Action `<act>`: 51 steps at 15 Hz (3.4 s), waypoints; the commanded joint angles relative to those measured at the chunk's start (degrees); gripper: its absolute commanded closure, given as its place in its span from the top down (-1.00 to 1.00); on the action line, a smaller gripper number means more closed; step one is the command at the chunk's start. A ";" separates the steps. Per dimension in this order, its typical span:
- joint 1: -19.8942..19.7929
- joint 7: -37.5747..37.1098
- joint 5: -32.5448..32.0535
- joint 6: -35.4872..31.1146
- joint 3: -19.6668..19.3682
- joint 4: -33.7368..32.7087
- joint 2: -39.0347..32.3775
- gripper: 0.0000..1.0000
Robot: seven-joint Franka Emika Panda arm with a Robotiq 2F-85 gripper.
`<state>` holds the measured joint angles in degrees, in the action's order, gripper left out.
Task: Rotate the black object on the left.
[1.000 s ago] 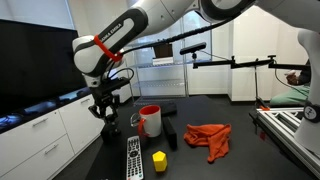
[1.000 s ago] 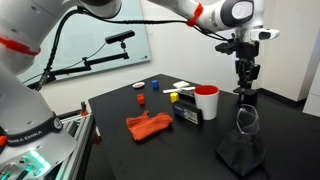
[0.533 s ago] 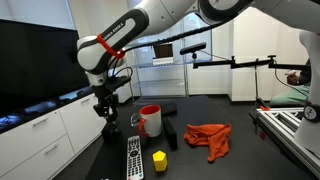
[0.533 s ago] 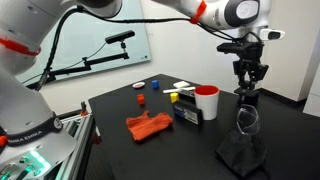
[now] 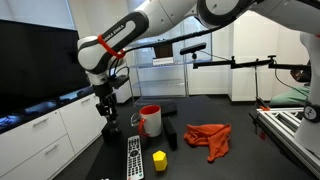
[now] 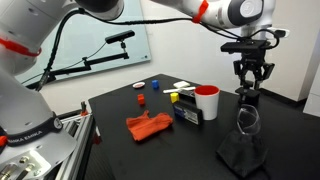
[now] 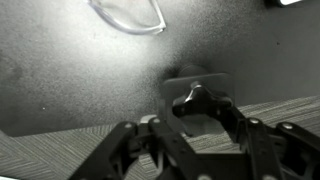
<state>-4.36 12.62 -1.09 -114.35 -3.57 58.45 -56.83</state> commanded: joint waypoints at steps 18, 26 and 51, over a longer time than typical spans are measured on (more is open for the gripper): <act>5.40 -37.47 -0.12 1.31 -4.29 8.34 7.33 1.00; 5.89 -37.50 -0.40 -1.42 -4.25 7.07 6.30 1.00; 4.82 -38.54 0.56 1.02 -4.61 -4.35 -2.60 1.00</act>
<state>0.99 -25.23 -0.85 -114.99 -8.56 58.47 -57.74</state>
